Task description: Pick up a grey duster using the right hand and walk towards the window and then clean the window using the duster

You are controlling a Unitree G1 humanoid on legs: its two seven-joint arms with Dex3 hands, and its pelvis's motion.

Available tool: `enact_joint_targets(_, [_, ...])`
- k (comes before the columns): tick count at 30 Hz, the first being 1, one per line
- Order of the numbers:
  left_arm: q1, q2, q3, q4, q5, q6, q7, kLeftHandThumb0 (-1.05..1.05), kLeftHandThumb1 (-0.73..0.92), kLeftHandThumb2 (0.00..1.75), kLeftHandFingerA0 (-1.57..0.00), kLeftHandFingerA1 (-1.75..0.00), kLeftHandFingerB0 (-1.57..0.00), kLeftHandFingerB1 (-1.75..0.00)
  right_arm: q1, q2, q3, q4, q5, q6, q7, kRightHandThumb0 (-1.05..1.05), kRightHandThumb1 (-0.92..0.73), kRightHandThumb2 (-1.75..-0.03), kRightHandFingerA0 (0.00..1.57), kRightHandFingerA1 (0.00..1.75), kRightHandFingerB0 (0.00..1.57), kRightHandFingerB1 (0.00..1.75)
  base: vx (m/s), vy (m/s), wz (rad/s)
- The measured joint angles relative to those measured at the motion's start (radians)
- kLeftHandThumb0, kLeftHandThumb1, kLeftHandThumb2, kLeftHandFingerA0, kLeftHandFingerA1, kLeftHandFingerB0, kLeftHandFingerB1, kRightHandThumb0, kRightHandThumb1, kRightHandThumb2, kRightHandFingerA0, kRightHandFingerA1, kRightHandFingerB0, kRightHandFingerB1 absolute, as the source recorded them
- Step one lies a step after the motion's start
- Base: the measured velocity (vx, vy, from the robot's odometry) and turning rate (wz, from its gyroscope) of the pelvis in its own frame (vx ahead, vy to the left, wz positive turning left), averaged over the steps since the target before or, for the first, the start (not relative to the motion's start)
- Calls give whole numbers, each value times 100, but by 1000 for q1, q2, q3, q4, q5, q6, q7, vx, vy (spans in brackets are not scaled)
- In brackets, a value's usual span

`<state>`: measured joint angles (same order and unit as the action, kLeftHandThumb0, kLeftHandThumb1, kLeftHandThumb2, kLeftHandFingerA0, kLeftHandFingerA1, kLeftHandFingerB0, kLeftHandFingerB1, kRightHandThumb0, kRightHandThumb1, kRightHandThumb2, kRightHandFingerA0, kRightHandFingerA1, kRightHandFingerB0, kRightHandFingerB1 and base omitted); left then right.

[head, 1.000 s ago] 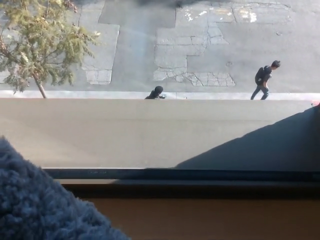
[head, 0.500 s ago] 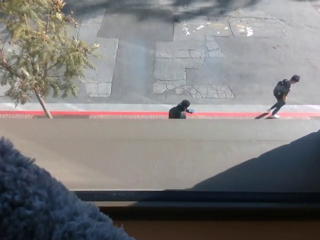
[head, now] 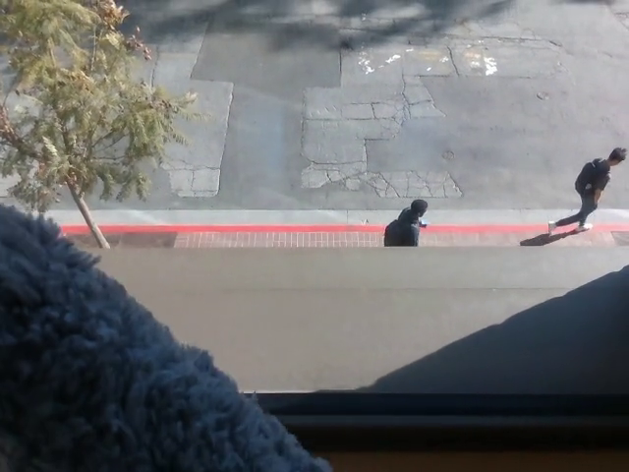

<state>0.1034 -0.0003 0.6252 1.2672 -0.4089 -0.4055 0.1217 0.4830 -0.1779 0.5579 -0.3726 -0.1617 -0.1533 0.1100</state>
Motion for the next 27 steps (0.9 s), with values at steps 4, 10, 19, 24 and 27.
enact_joint_targets(4, [1,-2,2,2,-1,0,0,-12,63,88,-100,-120,-87,-96,-59,29,-28,0,33,72,22,-43,-38,-132,142,156,120,145,0,0,0])
enact_joint_targets(10, [1,-4,1,3,0,0,-1,-14,63,88,-103,-119,-89,-100,-173,74,-64,3,60,174,44,-33,-28,-156,119,175,106,165,0,0,0])
enact_joint_targets(19, [9,-6,1,3,-1,0,-1,-16,61,92,-100,-121,-89,-103,-454,146,-160,122,102,336,79,-22,-61,-134,132,137,135,138,0,0,0])
enact_joint_targets(24, [11,-6,-1,3,0,0,-1,-13,63,91,-101,-120,-87,-99,-604,169,-218,232,127,422,99,-37,-31,-156,117,175,99,175,0,0,0])
enact_joint_targets(27, [12,-6,-1,3,0,0,-1,-14,63,85,-103,-120,-88,-98,-671,181,-246,294,138,470,109,-37,-35,-153,118,175,100,175,0,0,0])
